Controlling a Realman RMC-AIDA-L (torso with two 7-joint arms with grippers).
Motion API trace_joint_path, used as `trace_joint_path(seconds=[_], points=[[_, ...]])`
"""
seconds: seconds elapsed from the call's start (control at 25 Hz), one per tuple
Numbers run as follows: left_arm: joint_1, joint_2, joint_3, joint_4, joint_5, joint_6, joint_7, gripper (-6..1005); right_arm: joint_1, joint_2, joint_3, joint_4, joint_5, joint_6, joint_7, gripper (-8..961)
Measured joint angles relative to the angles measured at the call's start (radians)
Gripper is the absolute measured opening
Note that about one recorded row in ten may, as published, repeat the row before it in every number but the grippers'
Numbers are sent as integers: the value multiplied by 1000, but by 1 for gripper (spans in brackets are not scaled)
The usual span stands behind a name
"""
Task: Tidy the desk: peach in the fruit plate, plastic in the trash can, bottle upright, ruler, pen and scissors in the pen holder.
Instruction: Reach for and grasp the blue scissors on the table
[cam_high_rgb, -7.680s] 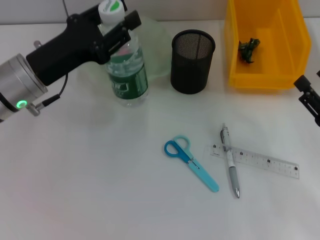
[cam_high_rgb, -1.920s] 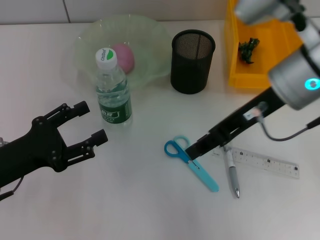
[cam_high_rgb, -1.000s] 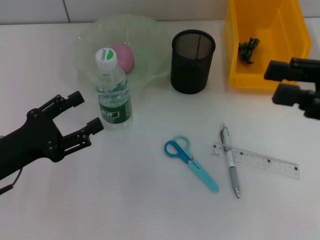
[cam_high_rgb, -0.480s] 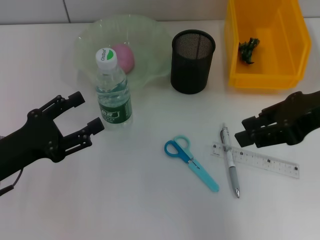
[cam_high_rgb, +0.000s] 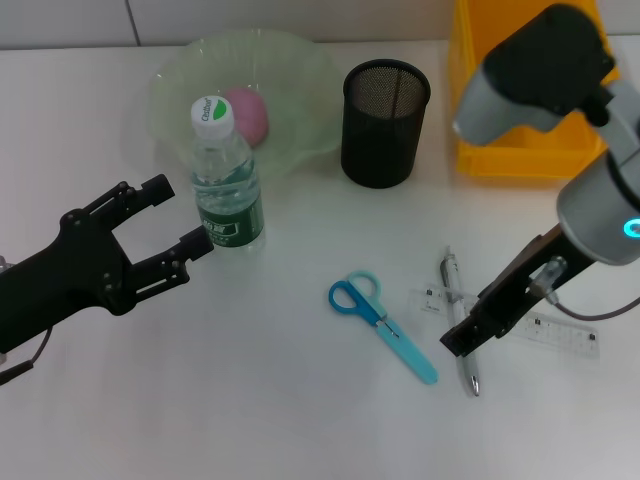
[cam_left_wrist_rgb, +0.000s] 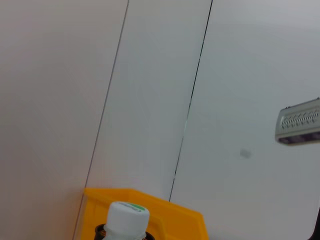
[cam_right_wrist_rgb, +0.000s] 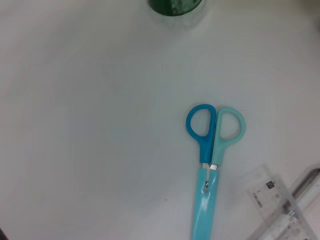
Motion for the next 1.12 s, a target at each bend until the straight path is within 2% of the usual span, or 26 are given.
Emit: trace_joint_path(seconds=[0.08, 0.28, 0.4, 0.72, 1.04, 1.12], points=[[0, 0, -3, -1, 1, -1, 0, 860, 3, 3, -53, 9, -12, 33, 23, 597], [1, -2, -9, -1, 4, -10, 0, 860, 15, 4, -106, 36, -8, 75, 63, 741], [1, -3, -10, 0, 4, -10, 0, 860, 18, 6, -120, 58, 5, 98, 70, 740], [1, -4, -10, -4, 2, -13, 8, 860, 36, 8, -137, 216, 70, 226, 74, 738], [9, -5, -10, -7, 0, -15, 23, 860, 95, 8, -159, 338, 75, 292, 74, 719], [12, -5, -10, -8, 0, -15, 27, 860, 107, 9, -172, 359, 76, 307, 74, 685]])
